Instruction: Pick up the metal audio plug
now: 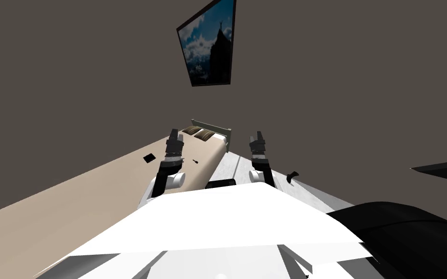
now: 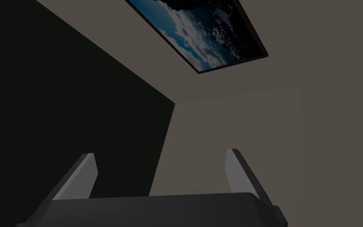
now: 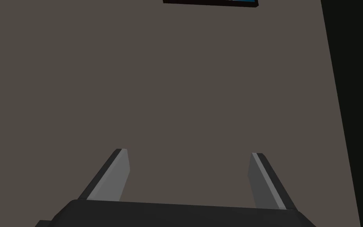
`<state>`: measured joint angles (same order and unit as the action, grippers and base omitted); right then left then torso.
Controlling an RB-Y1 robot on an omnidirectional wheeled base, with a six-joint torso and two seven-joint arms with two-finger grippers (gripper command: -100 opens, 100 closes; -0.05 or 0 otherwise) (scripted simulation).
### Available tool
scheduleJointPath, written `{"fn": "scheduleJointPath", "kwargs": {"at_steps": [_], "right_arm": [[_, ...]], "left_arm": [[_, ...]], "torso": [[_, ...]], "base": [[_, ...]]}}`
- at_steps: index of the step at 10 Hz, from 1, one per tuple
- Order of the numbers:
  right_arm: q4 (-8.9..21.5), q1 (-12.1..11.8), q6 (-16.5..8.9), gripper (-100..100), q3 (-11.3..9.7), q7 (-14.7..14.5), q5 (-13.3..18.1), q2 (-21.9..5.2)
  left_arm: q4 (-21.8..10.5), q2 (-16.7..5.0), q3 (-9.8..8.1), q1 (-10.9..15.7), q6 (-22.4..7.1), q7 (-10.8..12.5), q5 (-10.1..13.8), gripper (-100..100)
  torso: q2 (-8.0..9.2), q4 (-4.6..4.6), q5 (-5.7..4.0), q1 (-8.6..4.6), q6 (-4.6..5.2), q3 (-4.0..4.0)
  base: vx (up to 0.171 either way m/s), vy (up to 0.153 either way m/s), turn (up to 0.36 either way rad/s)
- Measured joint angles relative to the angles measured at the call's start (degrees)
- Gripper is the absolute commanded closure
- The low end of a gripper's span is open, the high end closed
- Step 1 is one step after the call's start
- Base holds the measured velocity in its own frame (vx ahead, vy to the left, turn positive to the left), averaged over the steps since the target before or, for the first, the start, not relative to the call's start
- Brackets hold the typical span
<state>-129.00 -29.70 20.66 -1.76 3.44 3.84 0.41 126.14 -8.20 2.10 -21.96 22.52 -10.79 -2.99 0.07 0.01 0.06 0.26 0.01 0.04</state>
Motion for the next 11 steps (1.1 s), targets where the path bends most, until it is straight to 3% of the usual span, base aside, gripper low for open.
{"fn": "scheduleJointPath", "kwargs": {"at_steps": [7,11], "right_arm": [[0.0,0.0,0.0,0,0.0,0.0,0.0,0.0],[0.0,0.0,0.0,0,0.0,0.0,0.0,0.0]], "left_arm": [[-8.8,-2.7,0.93,4.5,-9.1,-2.0,1.5,-100],[-13.1,-4.2,1.45,7.9,-16.1,-3.1,2.6,-100]], "torso": [[-0.02,0.00,-0.01,-0.07,-0.02,-0.01],[-0.01,0.00,-0.01,-0.07,-0.02,0.00]], "base": [[-0.018,0.052,-0.021],[-0.023,0.052,-0.029]]}}
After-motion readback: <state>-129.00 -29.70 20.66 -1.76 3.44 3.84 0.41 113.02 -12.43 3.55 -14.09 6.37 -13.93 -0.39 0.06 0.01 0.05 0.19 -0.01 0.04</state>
